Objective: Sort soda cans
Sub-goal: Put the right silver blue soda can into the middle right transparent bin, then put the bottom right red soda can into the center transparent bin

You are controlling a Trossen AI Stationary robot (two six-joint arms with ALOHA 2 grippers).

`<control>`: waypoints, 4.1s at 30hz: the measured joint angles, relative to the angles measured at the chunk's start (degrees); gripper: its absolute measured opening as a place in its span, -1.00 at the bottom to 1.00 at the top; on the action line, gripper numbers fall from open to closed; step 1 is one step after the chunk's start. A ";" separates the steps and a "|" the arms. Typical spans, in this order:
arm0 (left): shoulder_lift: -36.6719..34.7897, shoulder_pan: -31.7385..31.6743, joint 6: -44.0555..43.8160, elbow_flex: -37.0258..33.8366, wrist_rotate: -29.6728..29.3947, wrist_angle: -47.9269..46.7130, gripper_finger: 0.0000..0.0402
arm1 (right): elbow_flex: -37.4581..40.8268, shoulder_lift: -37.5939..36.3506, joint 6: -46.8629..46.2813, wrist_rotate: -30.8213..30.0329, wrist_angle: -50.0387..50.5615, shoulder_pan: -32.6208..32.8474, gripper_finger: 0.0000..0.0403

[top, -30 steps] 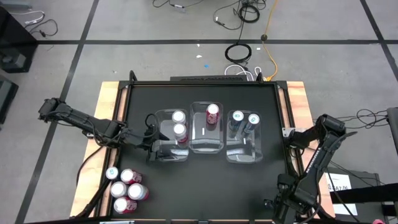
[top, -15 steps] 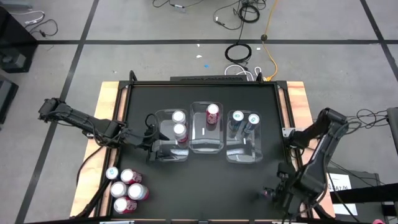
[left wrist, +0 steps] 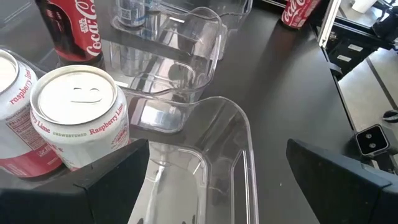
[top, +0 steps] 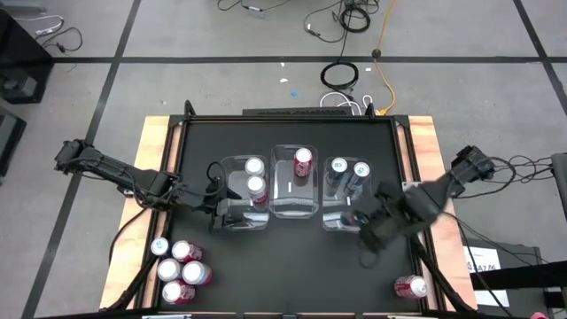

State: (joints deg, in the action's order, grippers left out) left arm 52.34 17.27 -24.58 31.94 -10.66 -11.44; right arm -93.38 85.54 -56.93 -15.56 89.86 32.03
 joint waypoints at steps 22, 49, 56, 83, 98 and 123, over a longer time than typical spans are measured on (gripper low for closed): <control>0.00 0.01 0.00 0.00 -0.13 0.02 0.92 | 19.49 -1.59 22.72 9.10 -9.15 -24.28 0.15; 0.00 -0.01 0.00 0.00 -2.69 -0.02 0.92 | 28.85 -2.82 32.13 14.37 -17.10 -37.25 0.28; 0.00 -0.01 0.00 0.00 -3.10 -0.02 0.92 | 28.85 -2.73 32.09 13.78 -17.01 -37.27 0.32; 0.00 0.00 0.00 0.00 -3.12 0.00 0.92 | 28.87 -2.71 32.57 14.17 -16.36 -37.20 0.33; 0.00 -0.01 -0.02 0.00 -3.12 0.00 0.92 | 28.13 -2.77 32.57 14.14 -16.12 -37.18 0.48; 0.00 -0.01 -0.50 0.00 -3.12 0.03 0.92 | 6.82 -9.22 -7.30 10.99 -2.59 -18.98 0.56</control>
State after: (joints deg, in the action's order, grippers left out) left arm 52.34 17.26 -25.08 31.94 -13.78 -11.41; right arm -86.56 76.31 -64.23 -4.57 87.27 13.05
